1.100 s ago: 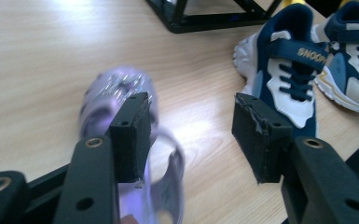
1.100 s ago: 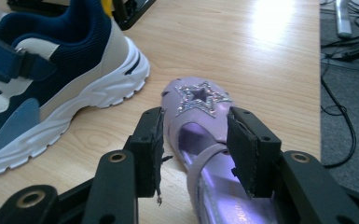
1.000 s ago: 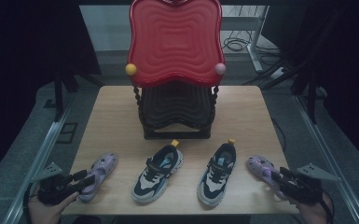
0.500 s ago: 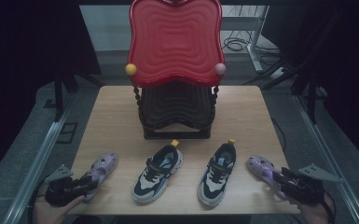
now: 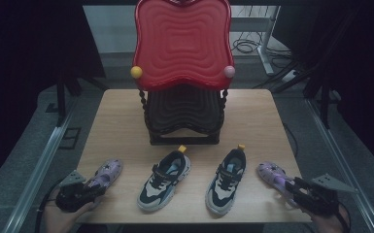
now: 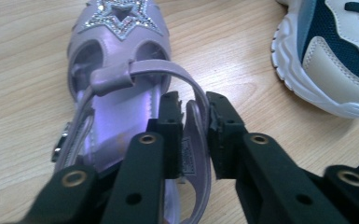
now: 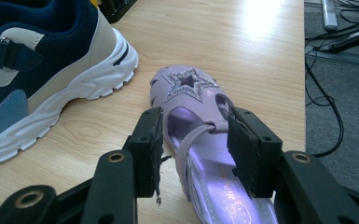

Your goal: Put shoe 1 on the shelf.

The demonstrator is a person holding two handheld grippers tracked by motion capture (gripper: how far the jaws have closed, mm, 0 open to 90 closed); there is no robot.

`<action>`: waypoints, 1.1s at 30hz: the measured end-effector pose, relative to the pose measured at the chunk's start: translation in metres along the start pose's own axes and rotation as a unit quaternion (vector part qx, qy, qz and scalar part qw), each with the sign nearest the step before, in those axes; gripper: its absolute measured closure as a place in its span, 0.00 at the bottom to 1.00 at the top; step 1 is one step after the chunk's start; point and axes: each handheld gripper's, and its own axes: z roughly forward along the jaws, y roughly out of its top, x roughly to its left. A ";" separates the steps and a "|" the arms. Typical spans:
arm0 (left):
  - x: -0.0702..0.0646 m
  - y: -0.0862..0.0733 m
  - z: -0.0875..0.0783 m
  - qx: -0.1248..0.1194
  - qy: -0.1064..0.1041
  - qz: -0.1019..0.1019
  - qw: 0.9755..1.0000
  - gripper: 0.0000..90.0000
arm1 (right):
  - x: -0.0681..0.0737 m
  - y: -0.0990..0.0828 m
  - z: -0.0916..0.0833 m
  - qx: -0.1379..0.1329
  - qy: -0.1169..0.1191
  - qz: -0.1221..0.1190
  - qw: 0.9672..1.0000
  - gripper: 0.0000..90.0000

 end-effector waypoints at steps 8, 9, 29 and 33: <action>0.001 -0.001 0.000 -0.003 -0.004 -0.002 1.000 0.92 | -0.001 -0.001 -0.003 0.002 0.000 0.004 1.000 0.62; 0.001 -0.001 0.000 -0.004 -0.003 -0.004 1.000 0.92 | -0.001 -0.001 -0.003 0.002 0.000 0.004 1.000 0.62; 0.002 -0.002 -0.001 -0.008 -0.007 -0.009 1.000 0.93 | -0.014 -0.015 0.012 0.045 0.030 0.016 0.998 0.68; 0.002 -0.002 0.000 -0.008 -0.008 -0.009 1.000 0.92 | -0.016 -0.017 0.016 0.055 0.048 0.021 0.997 0.73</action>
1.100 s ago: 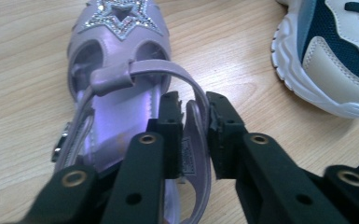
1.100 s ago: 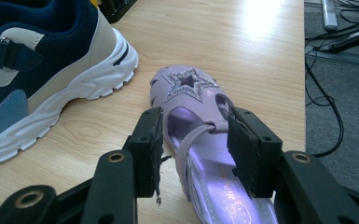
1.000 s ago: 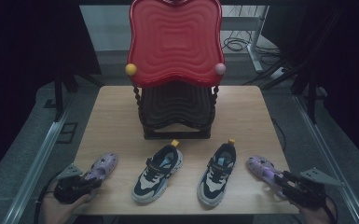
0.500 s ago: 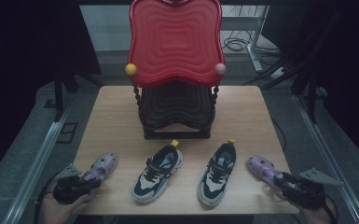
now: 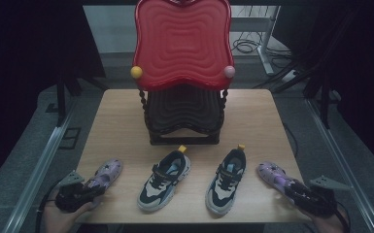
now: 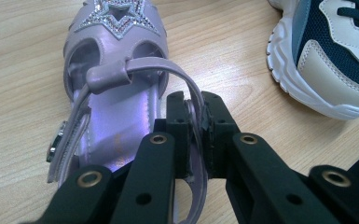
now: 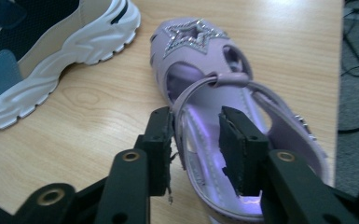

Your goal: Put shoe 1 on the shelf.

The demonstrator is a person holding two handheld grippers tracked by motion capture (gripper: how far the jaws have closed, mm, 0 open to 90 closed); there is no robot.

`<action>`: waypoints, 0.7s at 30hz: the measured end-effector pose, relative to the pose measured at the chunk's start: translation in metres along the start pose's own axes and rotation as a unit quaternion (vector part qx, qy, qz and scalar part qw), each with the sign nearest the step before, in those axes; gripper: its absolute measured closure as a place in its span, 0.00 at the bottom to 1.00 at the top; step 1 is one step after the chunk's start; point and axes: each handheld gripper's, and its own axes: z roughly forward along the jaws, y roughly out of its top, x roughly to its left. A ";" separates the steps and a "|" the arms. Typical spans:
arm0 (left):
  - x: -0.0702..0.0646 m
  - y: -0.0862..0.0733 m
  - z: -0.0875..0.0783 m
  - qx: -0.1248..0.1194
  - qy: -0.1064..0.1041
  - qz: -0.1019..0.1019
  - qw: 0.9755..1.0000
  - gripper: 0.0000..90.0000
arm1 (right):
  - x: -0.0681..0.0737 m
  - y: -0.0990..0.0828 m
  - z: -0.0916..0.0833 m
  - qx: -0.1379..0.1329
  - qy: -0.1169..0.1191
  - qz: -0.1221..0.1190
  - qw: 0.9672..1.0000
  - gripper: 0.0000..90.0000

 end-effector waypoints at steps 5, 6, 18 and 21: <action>0.000 0.000 0.000 0.000 -0.001 -0.001 1.000 0.93 | -0.001 -0.001 0.003 0.006 0.016 0.000 1.000 0.83; 0.000 0.000 0.000 -0.001 -0.002 -0.001 1.000 0.93 | -0.001 -0.001 0.003 0.006 0.019 0.000 1.000 0.85; 0.001 -0.001 0.000 -0.002 -0.004 -0.005 1.000 0.93 | 0.001 -0.001 0.004 0.004 0.029 -0.003 1.000 0.93; 0.001 -0.001 -0.001 -0.003 -0.003 -0.003 1.000 0.94 | 0.001 -0.001 0.004 0.003 0.030 -0.004 1.000 0.93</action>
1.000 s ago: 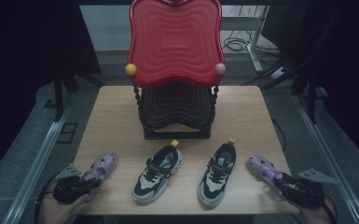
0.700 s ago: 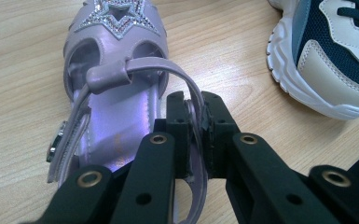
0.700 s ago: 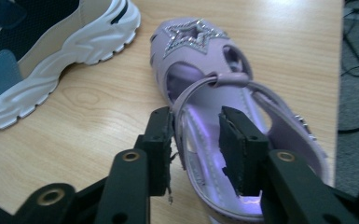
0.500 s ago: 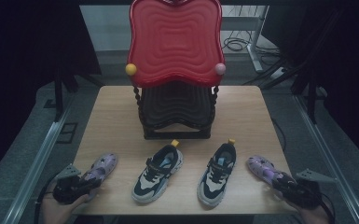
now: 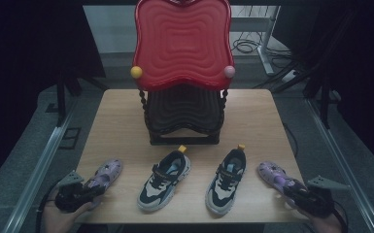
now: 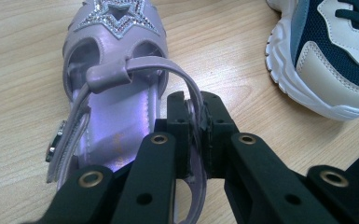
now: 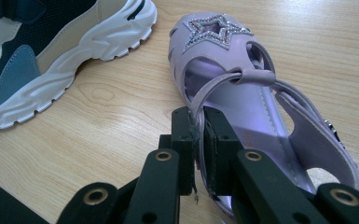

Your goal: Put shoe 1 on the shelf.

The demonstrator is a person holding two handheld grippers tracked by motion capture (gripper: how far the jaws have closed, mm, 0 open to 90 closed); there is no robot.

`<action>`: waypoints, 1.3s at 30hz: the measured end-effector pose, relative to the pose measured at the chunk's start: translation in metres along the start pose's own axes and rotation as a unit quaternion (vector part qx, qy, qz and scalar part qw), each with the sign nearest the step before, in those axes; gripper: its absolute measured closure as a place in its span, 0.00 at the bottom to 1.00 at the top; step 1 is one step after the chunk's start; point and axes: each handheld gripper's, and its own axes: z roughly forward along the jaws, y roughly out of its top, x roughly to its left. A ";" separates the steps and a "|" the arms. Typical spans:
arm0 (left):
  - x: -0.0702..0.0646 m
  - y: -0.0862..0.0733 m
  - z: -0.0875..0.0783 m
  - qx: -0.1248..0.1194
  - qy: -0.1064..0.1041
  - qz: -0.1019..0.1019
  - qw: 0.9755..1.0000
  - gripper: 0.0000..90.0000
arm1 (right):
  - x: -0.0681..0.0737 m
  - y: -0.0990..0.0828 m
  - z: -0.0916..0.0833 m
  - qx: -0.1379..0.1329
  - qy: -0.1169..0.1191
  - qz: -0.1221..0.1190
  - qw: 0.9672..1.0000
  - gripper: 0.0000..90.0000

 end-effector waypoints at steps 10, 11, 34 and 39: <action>0.002 0.001 -0.006 -0.013 0.007 -0.009 1.000 0.95 | 0.001 0.001 -0.001 -0.012 -0.009 0.003 1.000 0.93; 0.002 0.001 -0.007 -0.015 0.008 -0.011 1.000 0.95 | 0.001 0.001 -0.001 -0.014 -0.009 0.002 1.000 0.93; 0.009 0.004 -0.019 -0.066 0.000 -0.033 0.997 0.96 | -0.001 0.003 -0.009 -0.062 -0.015 0.030 0.997 0.93; 0.009 0.005 -0.020 -0.075 -0.007 -0.034 0.997 0.96 | -0.001 0.004 -0.012 -0.070 -0.018 0.035 0.997 0.93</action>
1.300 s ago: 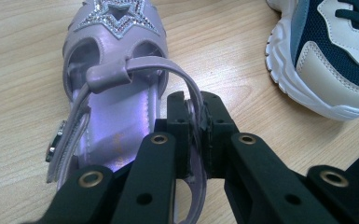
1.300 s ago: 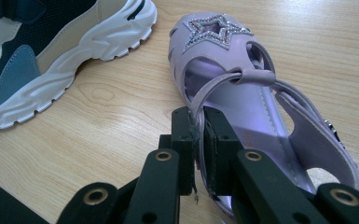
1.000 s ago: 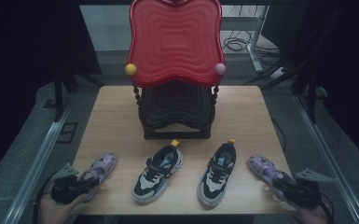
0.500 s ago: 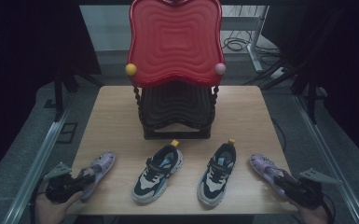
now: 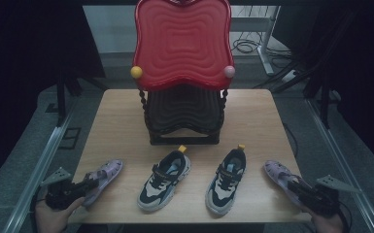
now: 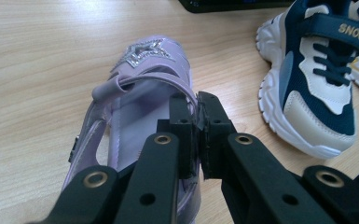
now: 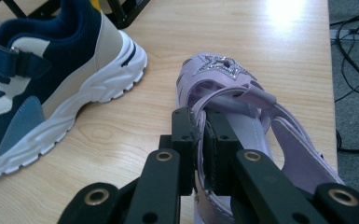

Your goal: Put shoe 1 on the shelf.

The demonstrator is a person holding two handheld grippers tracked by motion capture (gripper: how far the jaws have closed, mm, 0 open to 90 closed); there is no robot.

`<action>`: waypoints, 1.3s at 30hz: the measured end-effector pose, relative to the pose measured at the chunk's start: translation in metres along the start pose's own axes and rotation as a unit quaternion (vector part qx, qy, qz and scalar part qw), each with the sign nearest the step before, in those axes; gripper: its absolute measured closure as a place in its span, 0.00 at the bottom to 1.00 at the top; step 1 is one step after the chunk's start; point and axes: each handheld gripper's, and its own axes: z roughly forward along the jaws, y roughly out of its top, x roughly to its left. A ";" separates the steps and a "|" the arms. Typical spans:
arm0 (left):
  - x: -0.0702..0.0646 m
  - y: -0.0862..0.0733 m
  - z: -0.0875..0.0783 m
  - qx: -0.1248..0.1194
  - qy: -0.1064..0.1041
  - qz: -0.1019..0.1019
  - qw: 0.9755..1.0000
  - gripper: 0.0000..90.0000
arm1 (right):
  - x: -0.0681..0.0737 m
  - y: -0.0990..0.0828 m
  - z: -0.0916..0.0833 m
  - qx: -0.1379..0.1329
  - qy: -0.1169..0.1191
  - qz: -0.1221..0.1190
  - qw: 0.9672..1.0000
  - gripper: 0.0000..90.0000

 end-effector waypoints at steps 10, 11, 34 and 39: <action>0.000 0.003 -0.004 -0.022 -0.004 -0.005 1.000 0.96 | 0.002 0.002 -0.004 -0.018 0.001 0.007 1.000 0.93; 0.000 0.003 -0.005 -0.025 -0.006 -0.005 1.000 0.96 | 0.002 0.003 -0.005 -0.022 0.002 0.007 1.000 0.93; -0.015 0.038 -0.002 -0.061 -0.035 0.016 0.997 0.96 | 0.020 0.022 -0.016 -0.096 0.051 0.021 0.994 0.93; -0.019 0.045 -0.002 -0.074 -0.043 0.019 0.996 0.96 | 0.025 0.029 -0.013 -0.101 0.059 0.017 0.993 0.93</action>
